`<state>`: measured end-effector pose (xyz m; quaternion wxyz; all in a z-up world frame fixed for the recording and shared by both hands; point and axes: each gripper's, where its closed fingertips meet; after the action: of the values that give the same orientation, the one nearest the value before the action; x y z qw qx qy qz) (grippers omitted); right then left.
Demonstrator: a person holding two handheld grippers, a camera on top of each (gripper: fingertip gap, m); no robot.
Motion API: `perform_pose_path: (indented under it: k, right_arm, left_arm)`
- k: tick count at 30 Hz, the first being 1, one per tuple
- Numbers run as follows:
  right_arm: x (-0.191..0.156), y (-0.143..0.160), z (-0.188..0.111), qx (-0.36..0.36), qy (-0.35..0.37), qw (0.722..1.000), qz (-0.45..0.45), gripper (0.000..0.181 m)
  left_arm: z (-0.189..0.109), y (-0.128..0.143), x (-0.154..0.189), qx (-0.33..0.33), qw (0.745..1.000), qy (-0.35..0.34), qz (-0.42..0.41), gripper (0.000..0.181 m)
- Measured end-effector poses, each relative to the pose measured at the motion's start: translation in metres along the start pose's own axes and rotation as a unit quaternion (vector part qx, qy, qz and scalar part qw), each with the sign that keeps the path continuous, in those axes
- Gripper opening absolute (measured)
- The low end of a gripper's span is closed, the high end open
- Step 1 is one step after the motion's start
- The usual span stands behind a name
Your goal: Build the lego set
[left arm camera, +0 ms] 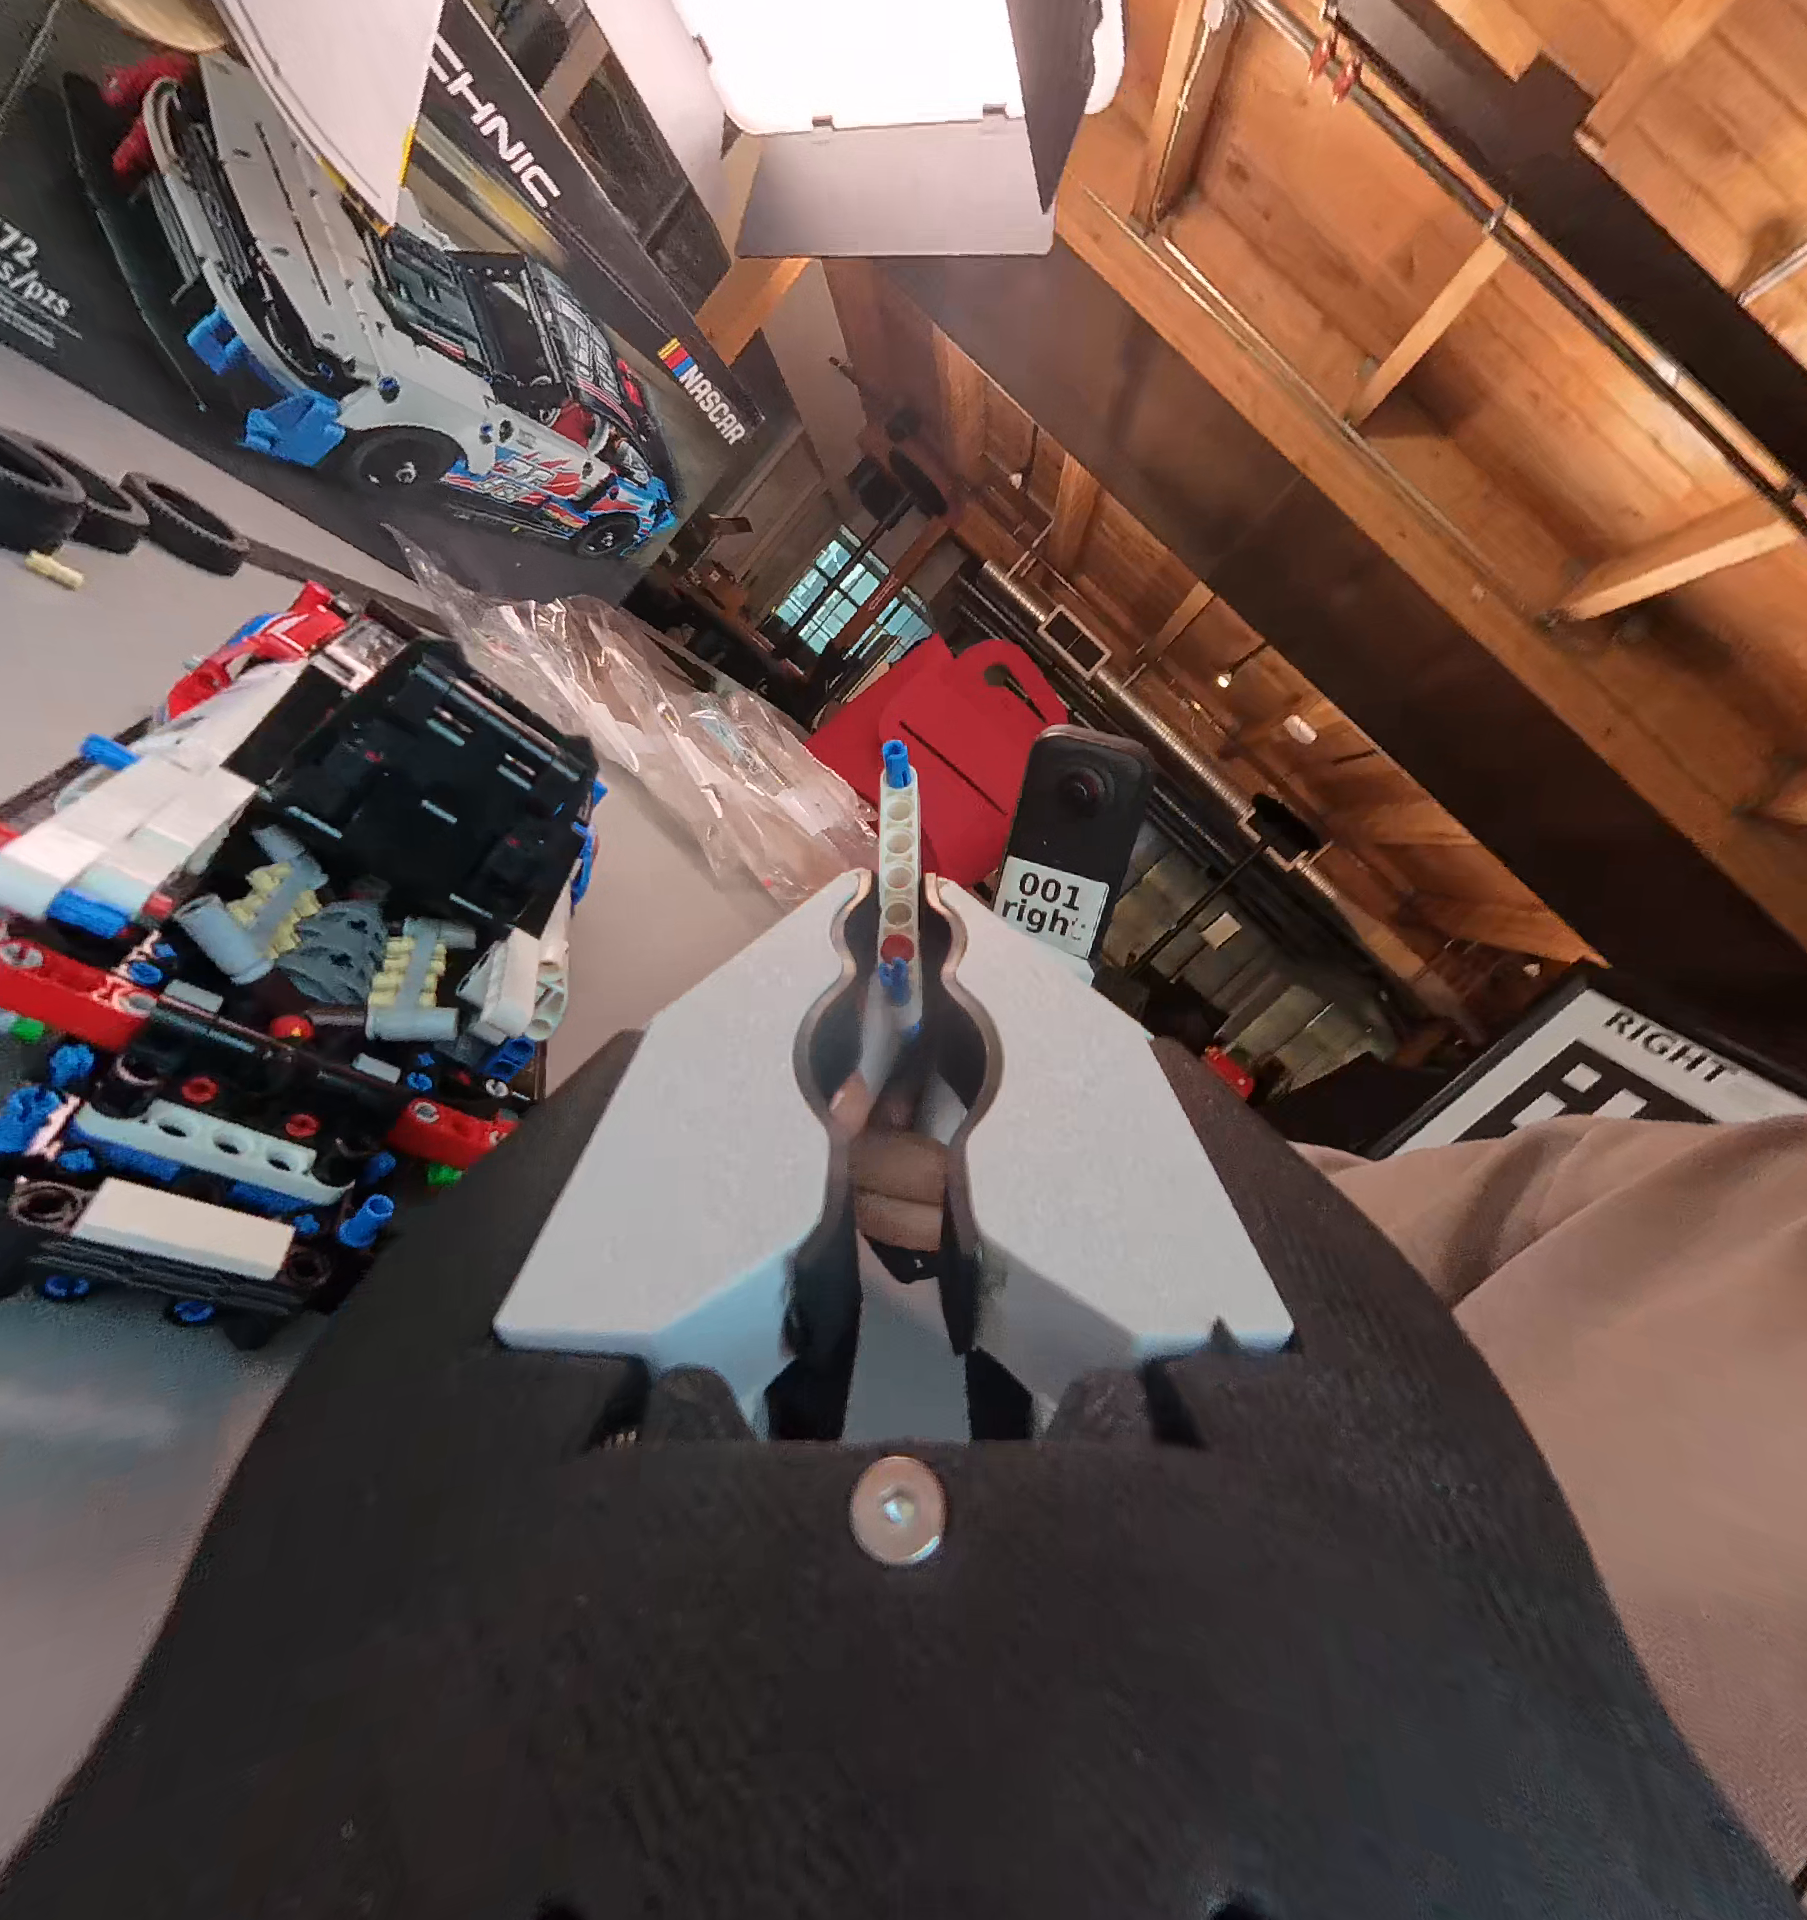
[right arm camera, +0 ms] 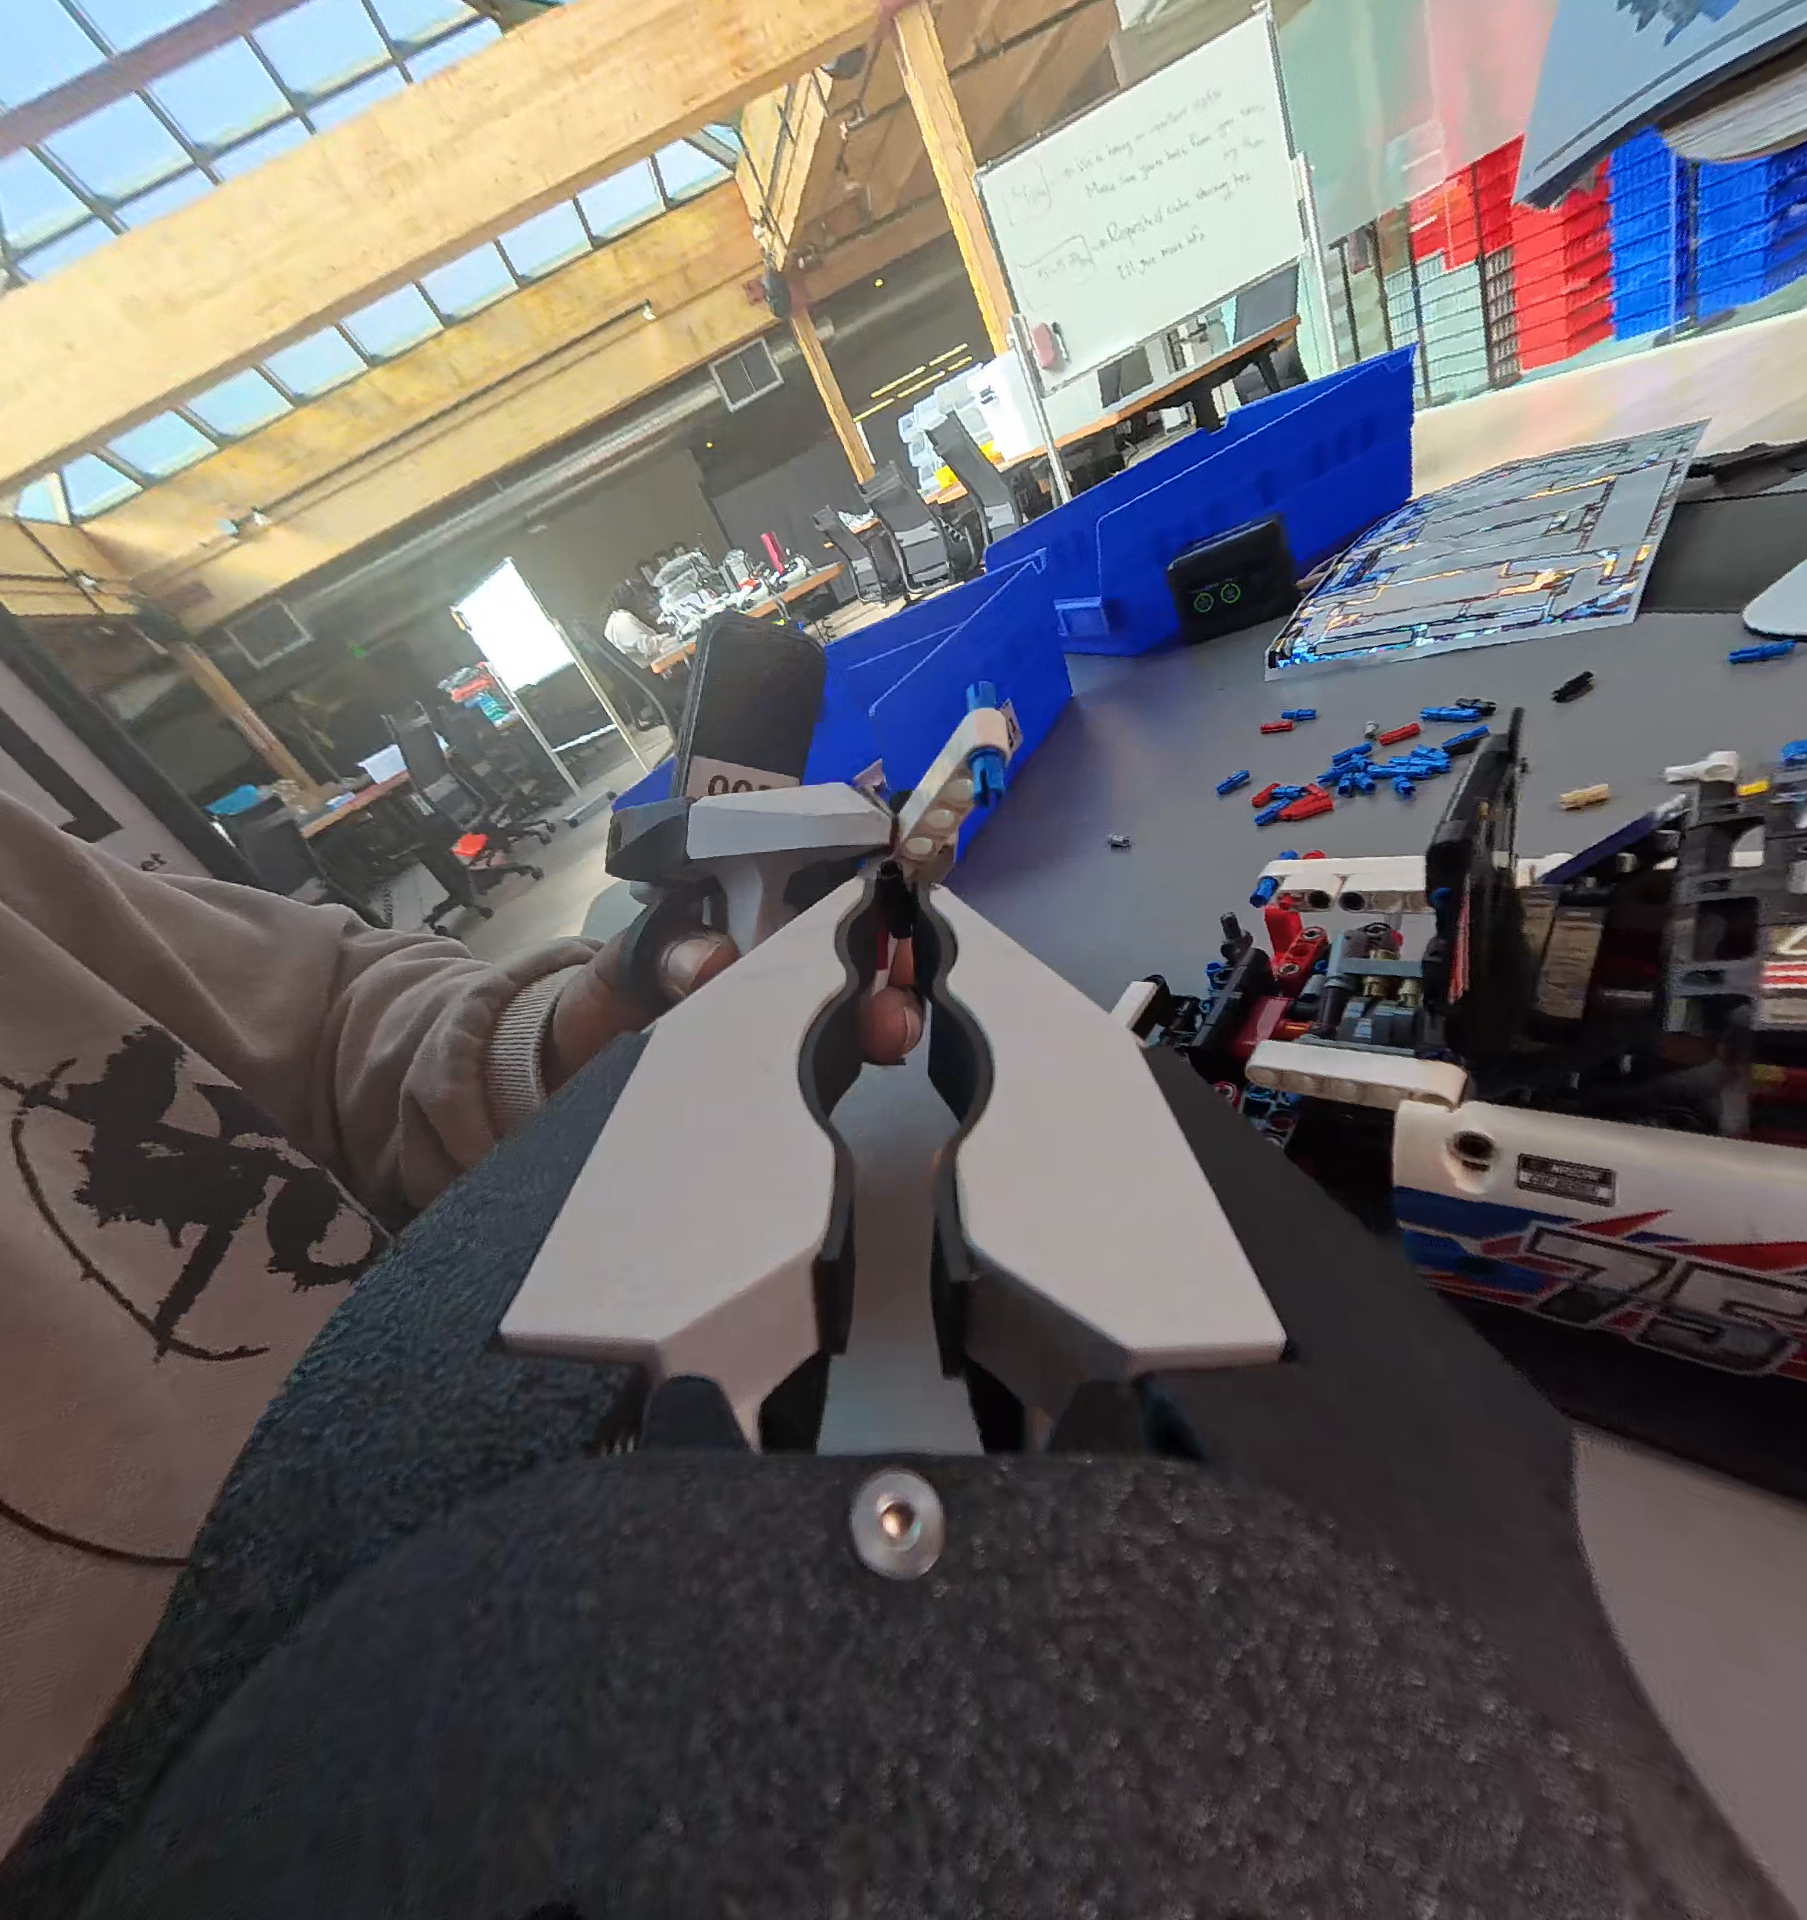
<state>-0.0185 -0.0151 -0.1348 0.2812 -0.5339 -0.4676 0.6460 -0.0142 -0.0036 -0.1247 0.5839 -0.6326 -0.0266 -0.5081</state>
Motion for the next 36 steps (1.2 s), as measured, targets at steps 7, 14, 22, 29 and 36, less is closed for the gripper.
perform_pose_path:
  k: [7,14,22,29,36]
  right_arm:
    - [-0.002,-0.013,-0.01,0.04,-0.049,0.997,0.041,0.003]
    - [0.008,-0.024,-0.003,0.108,-0.022,0.988,0.108,0.003]
    - [0.015,-0.021,-0.006,0.111,-0.018,0.985,0.132,0.003]
    - [0.012,-0.013,0.0,0.1,-0.015,0.987,0.125,0.003]
    - [0.008,-0.013,0.0,0.089,-0.032,0.988,0.122,0.004]
  left_arm:
    - [-0.007,-0.008,-0.002,0.01,1.0,-0.004,0.005,0.005]
    - [-0.001,0.0,-0.003,0.032,0.995,0.023,-0.094,0.005]
    - [0.0,0.008,-0.005,0.011,0.997,0.015,-0.076,0.005]
    - [0.003,0.014,-0.004,-0.002,0.995,0.025,-0.097,0.005]
    - [-0.003,0.005,-0.003,0.019,0.993,0.039,-0.109,0.005]
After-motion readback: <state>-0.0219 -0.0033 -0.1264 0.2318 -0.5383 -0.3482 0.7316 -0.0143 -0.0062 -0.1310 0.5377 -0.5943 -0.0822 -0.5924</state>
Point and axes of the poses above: each gripper's, where its closed fingertips meet, z out along the fingers, y out of its underside, x = y × z across the jaws, and after that the axes turned 4 degrees about -x, right-handed
